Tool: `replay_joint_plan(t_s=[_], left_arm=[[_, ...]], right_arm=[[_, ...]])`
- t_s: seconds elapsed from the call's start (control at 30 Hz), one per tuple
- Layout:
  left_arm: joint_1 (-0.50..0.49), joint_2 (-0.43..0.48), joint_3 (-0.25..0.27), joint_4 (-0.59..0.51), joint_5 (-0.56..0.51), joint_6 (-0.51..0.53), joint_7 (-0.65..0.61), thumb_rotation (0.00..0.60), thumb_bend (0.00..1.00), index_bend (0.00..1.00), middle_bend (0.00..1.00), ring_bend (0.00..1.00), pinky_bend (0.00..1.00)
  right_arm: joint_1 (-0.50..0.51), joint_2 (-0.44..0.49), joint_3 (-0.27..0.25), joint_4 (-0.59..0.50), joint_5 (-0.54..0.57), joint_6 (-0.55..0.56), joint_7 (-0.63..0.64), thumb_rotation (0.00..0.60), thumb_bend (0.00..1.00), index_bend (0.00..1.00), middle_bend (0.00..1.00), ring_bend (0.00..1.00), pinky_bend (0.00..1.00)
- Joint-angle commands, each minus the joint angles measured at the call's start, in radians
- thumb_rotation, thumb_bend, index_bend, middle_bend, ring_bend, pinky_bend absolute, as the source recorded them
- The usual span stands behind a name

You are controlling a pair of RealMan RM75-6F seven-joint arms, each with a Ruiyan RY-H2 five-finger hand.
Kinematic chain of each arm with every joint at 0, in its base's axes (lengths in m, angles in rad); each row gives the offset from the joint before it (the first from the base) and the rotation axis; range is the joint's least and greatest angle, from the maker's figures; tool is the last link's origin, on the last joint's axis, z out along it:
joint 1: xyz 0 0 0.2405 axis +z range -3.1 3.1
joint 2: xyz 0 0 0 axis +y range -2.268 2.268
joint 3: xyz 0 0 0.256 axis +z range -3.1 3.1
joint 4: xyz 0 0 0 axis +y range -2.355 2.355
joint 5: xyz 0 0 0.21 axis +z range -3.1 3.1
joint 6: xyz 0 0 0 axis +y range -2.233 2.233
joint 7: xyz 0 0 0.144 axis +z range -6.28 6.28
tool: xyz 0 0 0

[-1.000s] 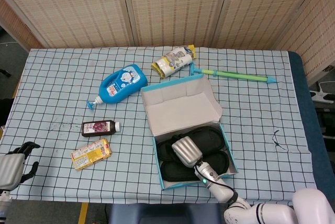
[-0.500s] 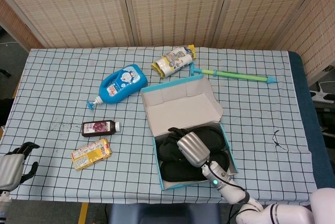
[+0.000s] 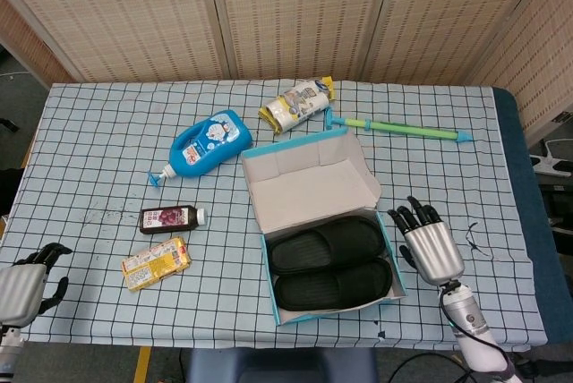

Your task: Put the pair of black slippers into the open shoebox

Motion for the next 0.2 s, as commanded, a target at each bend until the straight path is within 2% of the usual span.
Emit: replay_joint_plan(t_s=[0.03,0.2], left_arm=[[-0.001,-0.006,0.004,0.001,0.007,0.000,0.013,0.600,0.45,0.28,0.23,0.35,0.49],[-0.003,-0.016,0.006,0.007,0.012,0.001,0.030,0.600,0.45,0.28,0.23,0.35,0.49]], right_arm=[[-0.119,0.049,-0.018,0.138,0.031,0.104,0.135,0.600,0.11,0.18,0.19,0.04,0.23],[-0.141,0.044,0.000,0.196,0.024,0.123,0.205,0.600,0.10,0.17,0.16,0.02,0.19]])
